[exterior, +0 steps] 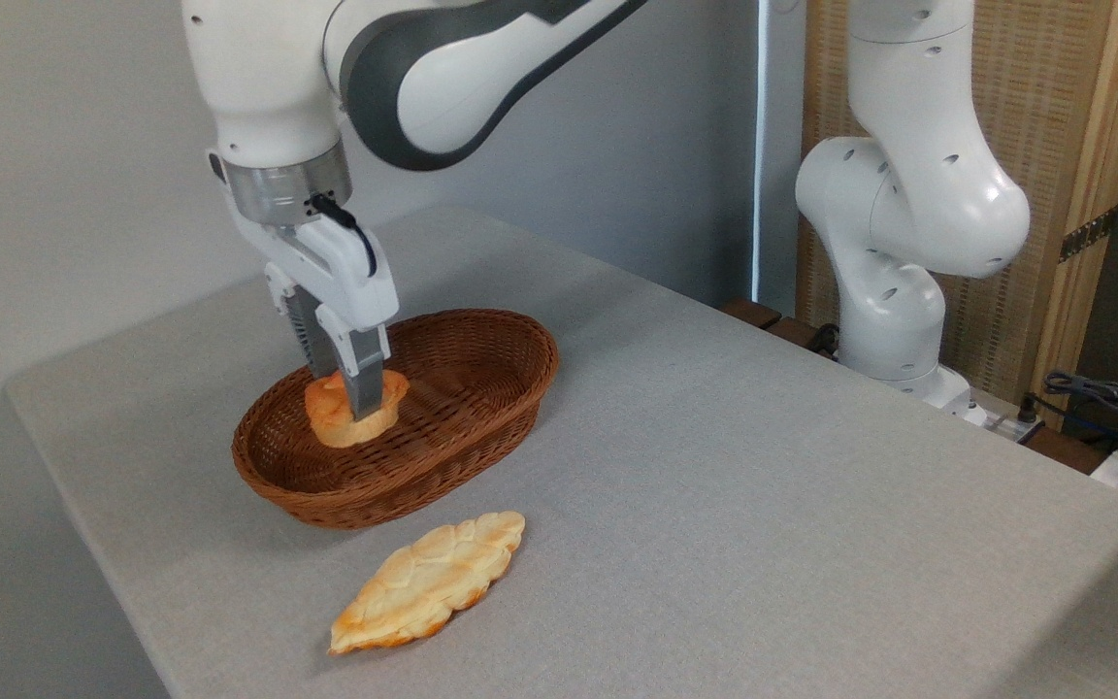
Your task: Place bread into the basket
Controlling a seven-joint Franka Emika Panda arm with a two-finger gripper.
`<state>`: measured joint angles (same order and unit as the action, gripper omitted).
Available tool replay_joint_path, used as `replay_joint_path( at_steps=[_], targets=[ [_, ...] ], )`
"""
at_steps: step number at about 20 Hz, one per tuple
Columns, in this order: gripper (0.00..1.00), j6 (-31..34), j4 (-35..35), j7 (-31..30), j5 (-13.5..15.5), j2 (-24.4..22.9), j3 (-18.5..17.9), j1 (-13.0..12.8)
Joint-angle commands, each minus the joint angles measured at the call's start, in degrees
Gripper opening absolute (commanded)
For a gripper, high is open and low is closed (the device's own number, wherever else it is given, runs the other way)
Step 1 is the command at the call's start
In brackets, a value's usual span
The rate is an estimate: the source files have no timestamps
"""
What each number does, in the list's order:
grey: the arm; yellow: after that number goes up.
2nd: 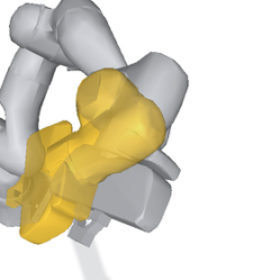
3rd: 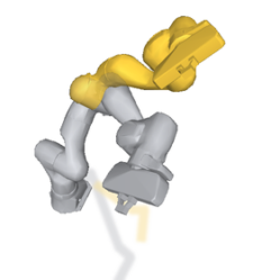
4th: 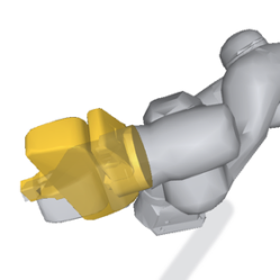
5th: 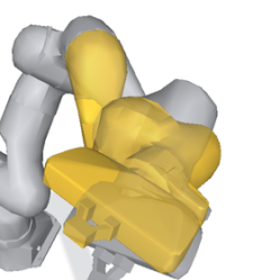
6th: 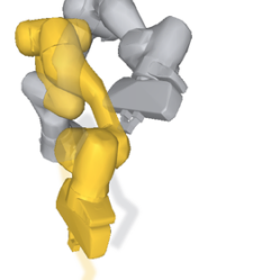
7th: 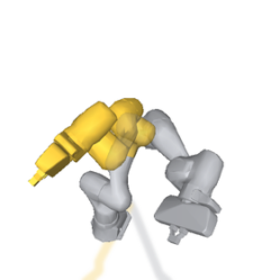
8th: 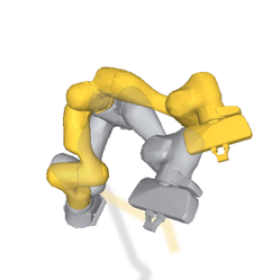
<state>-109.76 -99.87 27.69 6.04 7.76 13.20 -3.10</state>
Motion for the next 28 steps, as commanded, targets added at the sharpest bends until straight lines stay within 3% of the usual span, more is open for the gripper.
replay_joint_path(
  at_steps=[1,4,18,23,25,28],
  targets=[
    [1.00,-2.64,1.35,-4.13,-2.69,2.43,0.77,-1.29],
    [1.00,-3.97,1.35,-4.13,-2.70,3.92,0.77,-2.96],
    [1.00,-4.23,1.35,-4.13,-2.61,3.58,0.51,-3.05],
    [1.00,-2.57,1.44,-3.43,-2.78,0.60,-1.15,-2.09],
    [1.00,0.15,1.44,-0.38,-2.78,-1.95,-3.26,-1.21],
    [1.00,8.22,1.52,10.95,-2.00,-5.12,-7.21,-0.77]
  ],
)
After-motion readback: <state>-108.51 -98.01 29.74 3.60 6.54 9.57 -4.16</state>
